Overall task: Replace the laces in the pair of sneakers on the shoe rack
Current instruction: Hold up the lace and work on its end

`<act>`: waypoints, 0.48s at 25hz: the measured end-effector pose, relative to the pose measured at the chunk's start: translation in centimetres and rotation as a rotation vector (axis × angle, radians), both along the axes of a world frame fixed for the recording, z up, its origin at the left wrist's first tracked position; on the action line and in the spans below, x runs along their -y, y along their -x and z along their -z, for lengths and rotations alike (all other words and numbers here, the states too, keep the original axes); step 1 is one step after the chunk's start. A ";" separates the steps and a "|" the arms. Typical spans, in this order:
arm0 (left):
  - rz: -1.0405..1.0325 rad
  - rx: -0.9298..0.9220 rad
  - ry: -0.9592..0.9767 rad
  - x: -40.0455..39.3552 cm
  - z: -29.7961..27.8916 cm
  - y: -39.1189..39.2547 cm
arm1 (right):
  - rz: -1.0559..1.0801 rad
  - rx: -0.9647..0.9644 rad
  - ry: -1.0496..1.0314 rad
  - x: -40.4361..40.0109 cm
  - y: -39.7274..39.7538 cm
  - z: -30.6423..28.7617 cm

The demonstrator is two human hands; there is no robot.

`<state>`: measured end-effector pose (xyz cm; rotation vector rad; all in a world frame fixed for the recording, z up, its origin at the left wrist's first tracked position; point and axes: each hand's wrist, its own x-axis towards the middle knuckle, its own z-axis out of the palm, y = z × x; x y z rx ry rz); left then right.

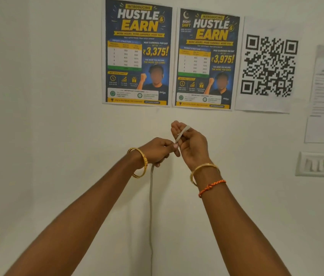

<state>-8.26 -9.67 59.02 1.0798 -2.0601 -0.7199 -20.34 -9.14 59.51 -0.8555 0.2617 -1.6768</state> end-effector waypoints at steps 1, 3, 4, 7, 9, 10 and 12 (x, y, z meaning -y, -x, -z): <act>-0.022 0.051 0.058 -0.3 -0.3 0.4 | 0.076 -0.036 0.004 0.2 0.3 0.1; -0.066 0.116 0.145 -0.8 -1.0 0.7 | 0.226 -0.206 0.006 0.1 1.0 0.5; -0.085 0.127 0.180 -0.9 -1.2 0.8 | 0.309 -0.344 0.017 0.0 1.3 0.8; -0.127 0.129 0.289 -0.9 -1.9 0.7 | 0.461 -0.767 0.078 -0.7 1.6 1.9; -0.147 0.093 0.326 -0.8 -2.2 0.5 | 0.454 -0.909 0.077 -1.3 1.7 2.3; -0.148 0.058 0.325 -0.6 -2.2 0.4 | 0.444 -0.957 0.058 -1.6 1.9 2.4; -0.122 -0.045 0.280 -0.1 -1.8 0.0 | 0.348 -0.972 0.024 -2.2 2.5 2.5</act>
